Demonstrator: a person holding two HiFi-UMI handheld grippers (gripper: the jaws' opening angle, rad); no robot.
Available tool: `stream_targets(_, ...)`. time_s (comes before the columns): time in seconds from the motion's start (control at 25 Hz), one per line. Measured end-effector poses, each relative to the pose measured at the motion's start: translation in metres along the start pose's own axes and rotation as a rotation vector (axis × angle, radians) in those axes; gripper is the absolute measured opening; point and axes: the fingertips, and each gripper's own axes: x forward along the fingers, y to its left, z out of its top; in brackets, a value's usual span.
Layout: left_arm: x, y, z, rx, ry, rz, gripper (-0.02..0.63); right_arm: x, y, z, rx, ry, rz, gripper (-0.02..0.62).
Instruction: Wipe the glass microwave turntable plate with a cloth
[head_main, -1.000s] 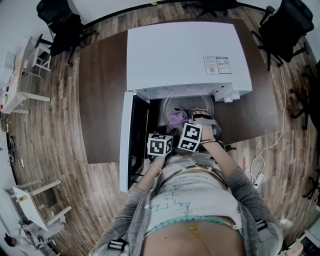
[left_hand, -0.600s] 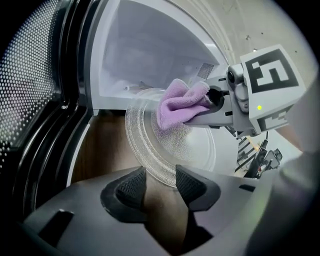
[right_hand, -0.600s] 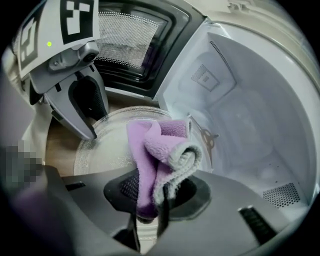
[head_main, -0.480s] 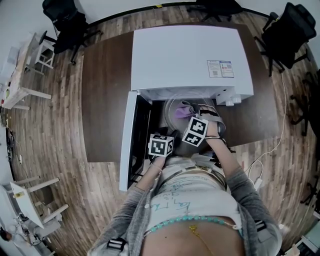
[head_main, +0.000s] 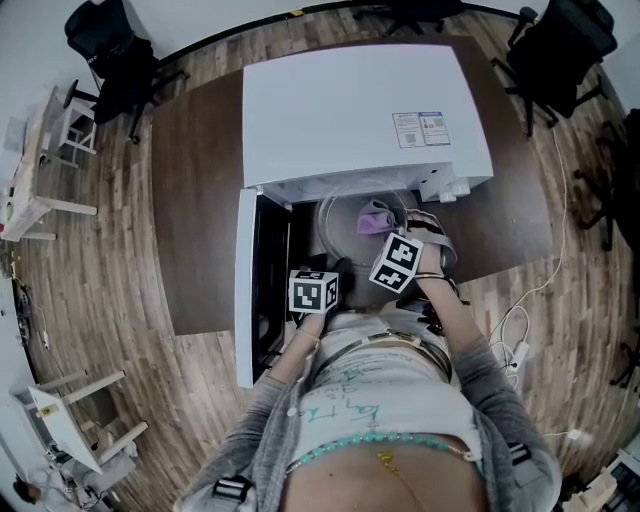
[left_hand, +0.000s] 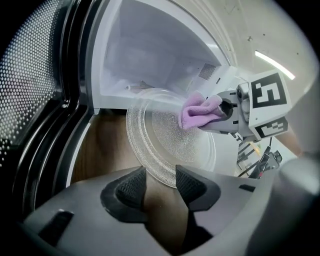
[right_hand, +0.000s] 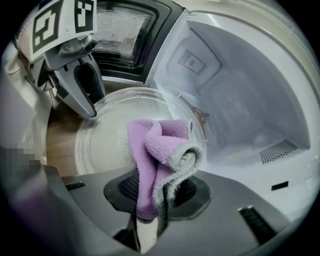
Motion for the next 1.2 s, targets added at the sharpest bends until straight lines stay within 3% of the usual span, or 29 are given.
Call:
stream_targets(0.72,0.001,0.000,0.000,0.001,0.003,-0.003,0.201,-0.011,0.044,-0.010,-0.053,0.037,0.083,0.115)
stream_targets(1.2,0.002,-0.001,0.000,0.020,0.008,-0.011,0.201,-0.012,0.067,0.017,-0.159,-0.001,0.137,0.115)
